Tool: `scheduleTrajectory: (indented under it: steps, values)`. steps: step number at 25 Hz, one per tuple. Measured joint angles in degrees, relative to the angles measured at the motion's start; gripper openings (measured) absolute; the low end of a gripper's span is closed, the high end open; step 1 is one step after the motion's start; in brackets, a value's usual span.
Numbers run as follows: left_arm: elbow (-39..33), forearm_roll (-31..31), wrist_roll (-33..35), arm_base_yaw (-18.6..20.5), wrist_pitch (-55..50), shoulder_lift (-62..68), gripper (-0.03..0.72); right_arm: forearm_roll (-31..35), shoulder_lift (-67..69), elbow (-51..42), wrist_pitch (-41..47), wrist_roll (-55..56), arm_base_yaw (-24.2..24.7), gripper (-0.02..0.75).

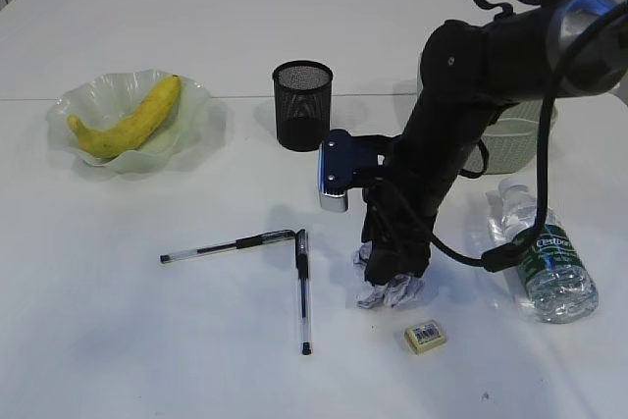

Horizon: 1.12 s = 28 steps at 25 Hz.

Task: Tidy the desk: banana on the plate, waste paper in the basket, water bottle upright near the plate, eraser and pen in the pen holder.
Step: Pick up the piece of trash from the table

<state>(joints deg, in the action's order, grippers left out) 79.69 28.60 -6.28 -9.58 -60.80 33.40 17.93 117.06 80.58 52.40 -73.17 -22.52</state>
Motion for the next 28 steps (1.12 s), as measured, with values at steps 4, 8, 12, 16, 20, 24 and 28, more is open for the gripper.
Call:
scheduleTrajectory:
  steps: [4,8,12,16,20,24,28]
  values:
    - [0.0,0.0,0.0,0.0,0.0,0.0,-0.016,0.31,0.13,0.0,0.0,-0.13,0.0,0.408]
    - [0.0,0.09,0.0,0.0,0.0,0.0,-0.016,1.54,0.26,0.0,0.0,-0.13,0.0,0.334]
    - [0.0,0.12,0.0,0.0,0.0,0.0,-0.016,2.17,0.26,0.0,0.0,-0.13,0.0,0.202]
    - [0.0,0.22,0.0,0.0,0.0,0.0,-0.016,2.28,0.26,0.0,0.0,-0.17,0.0,0.095]
    - [0.0,0.22,0.0,0.0,0.0,0.0,-0.016,2.31,0.26,0.0,0.0,-0.17,0.0,0.014]
    - [0.0,0.22,0.0,0.0,0.0,0.0,-0.016,2.41,0.26,0.0,0.0,0.77,0.0,0.007]
    - [0.0,0.22,0.0,0.0,0.0,0.0,-0.016,2.43,0.3,1.23,0.68,3.26,0.0,0.005]
